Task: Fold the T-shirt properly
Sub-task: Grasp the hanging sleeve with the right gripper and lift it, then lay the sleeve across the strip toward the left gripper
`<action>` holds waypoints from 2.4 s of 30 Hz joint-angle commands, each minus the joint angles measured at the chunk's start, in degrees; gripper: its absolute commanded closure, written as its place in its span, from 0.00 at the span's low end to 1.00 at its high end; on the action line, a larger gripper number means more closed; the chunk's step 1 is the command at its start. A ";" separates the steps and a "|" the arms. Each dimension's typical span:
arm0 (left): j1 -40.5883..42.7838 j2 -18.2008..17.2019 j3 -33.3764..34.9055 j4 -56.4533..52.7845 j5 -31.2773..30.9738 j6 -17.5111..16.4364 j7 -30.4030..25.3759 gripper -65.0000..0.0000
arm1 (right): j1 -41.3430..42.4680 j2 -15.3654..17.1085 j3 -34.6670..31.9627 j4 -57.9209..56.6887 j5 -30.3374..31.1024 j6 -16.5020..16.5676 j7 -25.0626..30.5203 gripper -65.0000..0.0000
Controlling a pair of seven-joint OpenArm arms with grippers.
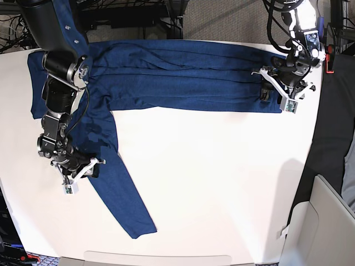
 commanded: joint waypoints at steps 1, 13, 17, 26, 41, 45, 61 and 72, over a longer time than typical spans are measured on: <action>-0.41 -0.47 -0.31 1.29 -0.32 -0.02 -1.23 0.52 | 0.95 0.15 -0.16 0.28 -0.40 0.44 -2.86 0.79; -1.55 -0.38 -1.54 2.26 -0.32 -0.02 -1.23 0.52 | -4.06 -3.28 -0.16 13.37 8.39 5.76 -18.86 0.99; -1.64 1.11 -4.88 3.49 -0.32 -0.02 -1.23 0.52 | -8.63 -4.60 -0.25 26.03 15.51 5.76 -29.59 0.99; -1.46 2.43 -6.64 4.19 -0.32 -0.02 -1.23 0.52 | -21.37 -5.48 -3.06 48.80 37.58 5.76 -45.85 0.99; -1.11 3.48 -6.64 4.11 -0.15 -0.02 -1.14 0.52 | -43.09 -7.85 -21.17 77.37 46.90 5.76 -49.45 0.99; -1.02 3.57 -6.46 4.11 -0.15 -0.02 -0.96 0.52 | -45.02 -7.94 -24.69 79.84 46.90 5.76 -50.42 0.99; -1.20 3.66 -6.20 3.84 -0.15 -0.02 -0.96 0.52 | -44.06 -5.74 -31.45 77.37 50.15 5.76 -53.06 0.75; -1.37 4.45 -6.11 3.84 -0.06 -0.02 -0.88 0.52 | -36.67 -4.69 -18.36 77.29 41.97 5.76 -48.66 0.51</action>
